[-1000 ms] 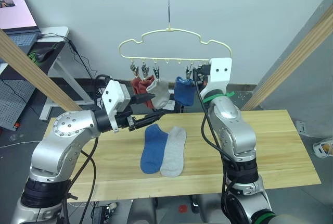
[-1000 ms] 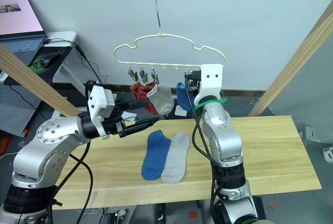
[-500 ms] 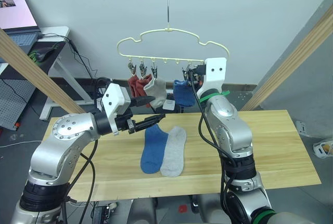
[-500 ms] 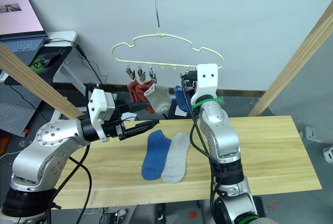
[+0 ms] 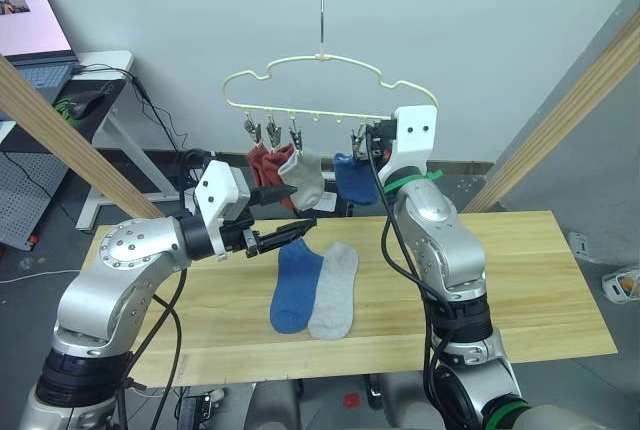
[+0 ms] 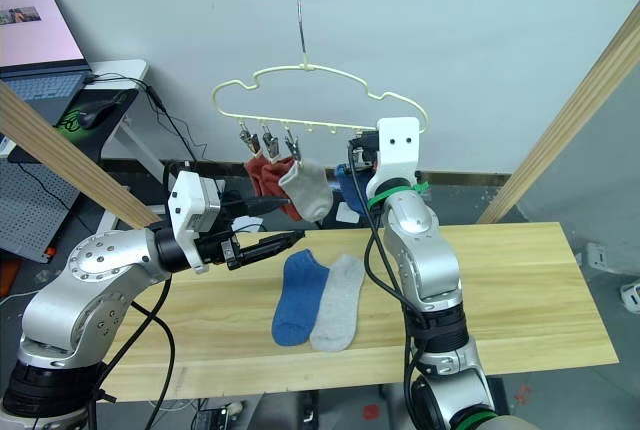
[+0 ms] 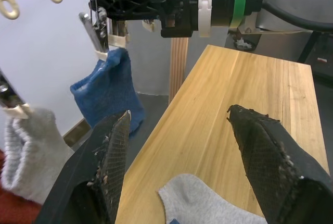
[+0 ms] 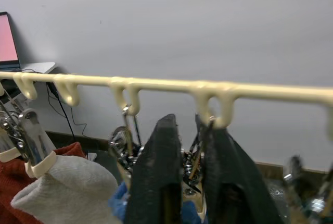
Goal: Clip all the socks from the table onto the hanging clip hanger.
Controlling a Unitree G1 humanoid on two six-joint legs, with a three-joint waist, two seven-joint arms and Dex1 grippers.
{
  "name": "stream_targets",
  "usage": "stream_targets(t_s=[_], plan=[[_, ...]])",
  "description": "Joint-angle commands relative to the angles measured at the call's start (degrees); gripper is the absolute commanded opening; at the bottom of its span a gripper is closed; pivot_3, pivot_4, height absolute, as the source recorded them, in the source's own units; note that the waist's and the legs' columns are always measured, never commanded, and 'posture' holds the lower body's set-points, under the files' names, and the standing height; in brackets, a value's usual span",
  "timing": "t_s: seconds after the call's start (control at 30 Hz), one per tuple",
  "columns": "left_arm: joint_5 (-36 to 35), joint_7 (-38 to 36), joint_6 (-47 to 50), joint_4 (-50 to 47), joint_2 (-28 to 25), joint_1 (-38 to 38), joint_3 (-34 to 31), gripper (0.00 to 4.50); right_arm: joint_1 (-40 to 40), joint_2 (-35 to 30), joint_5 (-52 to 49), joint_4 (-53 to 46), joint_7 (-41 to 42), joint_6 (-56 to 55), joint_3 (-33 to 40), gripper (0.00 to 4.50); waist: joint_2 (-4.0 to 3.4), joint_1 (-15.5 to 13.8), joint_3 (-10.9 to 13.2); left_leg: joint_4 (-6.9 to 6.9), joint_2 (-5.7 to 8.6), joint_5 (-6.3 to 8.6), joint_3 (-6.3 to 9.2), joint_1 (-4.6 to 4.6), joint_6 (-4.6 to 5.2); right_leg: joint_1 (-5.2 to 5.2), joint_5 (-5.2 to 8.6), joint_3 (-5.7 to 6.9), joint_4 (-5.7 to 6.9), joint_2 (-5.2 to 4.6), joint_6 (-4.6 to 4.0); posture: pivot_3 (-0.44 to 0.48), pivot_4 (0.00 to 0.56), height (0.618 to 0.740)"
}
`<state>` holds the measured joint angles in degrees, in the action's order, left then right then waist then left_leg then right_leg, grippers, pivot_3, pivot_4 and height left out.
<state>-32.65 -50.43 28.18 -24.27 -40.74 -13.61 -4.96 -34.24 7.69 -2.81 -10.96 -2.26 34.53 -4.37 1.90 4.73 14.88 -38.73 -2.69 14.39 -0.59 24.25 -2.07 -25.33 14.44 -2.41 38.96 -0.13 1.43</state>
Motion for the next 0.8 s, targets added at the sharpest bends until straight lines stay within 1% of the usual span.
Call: stream_targets(t_s=[0.03, 0.17, 0.27, 0.37, 0.43, 0.47, 0.57, 0.63, 0.7, 0.8], plan=[[-0.78, 0.68, -0.19, -2.04, -0.28, 0.33, -1.9, 3.25, -1.22, 0.71, -0.15, -2.82, -0.33, -1.19, -0.34, 0.07, 0.0, 0.0, 0.0, 0.0, 0.0, 0.0, 0.0, 0.0, 0.0, 0.0, 0.0, 0.0, 0.0, 0.0, 0.0, -0.069, 0.235, 0.738], [-0.83, 2.13, 0.24, -1.78, 0.14, 1.0, -2.31, 3.25, -1.37, 0.58, -0.08, -2.8, -0.46, -1.21, -0.21, 0.07, -0.01, 0.01, 0.0, 0.0, 0.0, 0.0, 0.0, 0.0, 0.0, 0.0, 0.0, -0.01, 0.0, 0.0, 0.0, -0.074, 0.238, 0.738], [0.76, 4.16, -0.11, -1.13, 0.53, 2.75, -2.42, 3.25, -1.6, 0.32, 0.03, -2.77, -0.5, -1.15, -0.04, 0.07, -0.02, 0.08, 0.01, 0.0, -0.01, 0.0, 0.0, 0.0, 0.0, 0.0, 0.0, -0.01, 0.0, 0.0, 0.0, -0.079, 0.241, 0.738], [4.54, 7.65, -1.41, 0.86, 1.37, 5.27, -2.17, 3.79, -1.7, -0.06, 0.19, -2.99, -0.52, -0.85, 0.1, 0.07, -0.03, 0.06, 0.02, 0.01, -0.02, 0.0, 0.0, 0.0, 0.0, -0.01, 0.0, -0.02, 0.0, -0.01, 0.0, -0.086, 0.247, 0.738], [6.59, 8.43, -3.38, 1.83, 2.01, 7.27, -1.88, 4.34, -1.76, -0.22, 0.29, -3.24, -0.58, -0.57, 0.14, 0.07, -0.05, 0.09, 0.03, 0.01, -0.02, 0.0, 0.0, 0.0, 0.0, -0.01, 0.0, -0.02, 0.0, -0.01, 0.0, -0.095, 0.255, 0.738], [8.3, 10.28, -4.37, 3.22, 3.25, 8.6, -1.48, 4.5, -1.83, -0.42, 0.36, -3.43, -0.56, -0.31, 0.19, 0.07, -0.07, 0.12, 0.07, 0.01, -0.03, 0.0, -0.02, -0.02, 0.0, -0.02, 0.0, -0.03, 0.0, -0.01, 0.0, -0.101, 0.26, 0.738], [12.28, 14.0, -6.39, 6.26, 6.14, 10.7, -0.17, 4.5, -2.04, -0.84, 0.43, -4.1, -0.58, 0.54, 0.23, 0.07, -0.12, 0.13, 0.12, 0.02, -0.08, 0.01, -0.03, -0.01, 0.01, -0.03, 0.0, -0.05, -0.01, -0.06, -0.01, -0.11, 0.275, 0.738], [13.09, 14.8, -6.22, 7.85, 7.99, 10.86, 1.0, 4.5, -2.16, -1.15, 0.4, -4.54, -0.51, 1.19, 0.24, 0.07, -0.13, 0.11, 0.17, 0.02, -0.08, 0.01, -0.02, -0.01, 0.01, -0.03, 0.0, -0.04, -0.01, -0.07, -0.01, -0.112, 0.284, 0.738], [14.78, 17.49, -4.88, 11.53, 11.02, 9.88, 3.04, 4.5, -2.22, -1.51, 0.32, -4.96, -0.32, 1.98, 0.22, 0.07, -0.23, 0.01, 0.28, 0.02, -0.08, 0.01, -0.01, 0.0, 0.01, -0.02, 0.0, -0.03, 0.0, -0.08, -0.01, -0.119, 0.298, 0.738], [16.82, 19.18, -4.56, 15.88, 14.3, 8.39, 5.31, 4.5, -2.26, -1.92, 0.18, -5.61, -0.15, 3.07, 0.17, 0.07, -0.33, 0.12, 0.57, 0.0, -0.04, 0.0, -0.04, 0.0, 0.01, -0.01, 0.01, -0.06, -0.01, -0.15, 0.0, -0.128, 0.313, 0.738]])
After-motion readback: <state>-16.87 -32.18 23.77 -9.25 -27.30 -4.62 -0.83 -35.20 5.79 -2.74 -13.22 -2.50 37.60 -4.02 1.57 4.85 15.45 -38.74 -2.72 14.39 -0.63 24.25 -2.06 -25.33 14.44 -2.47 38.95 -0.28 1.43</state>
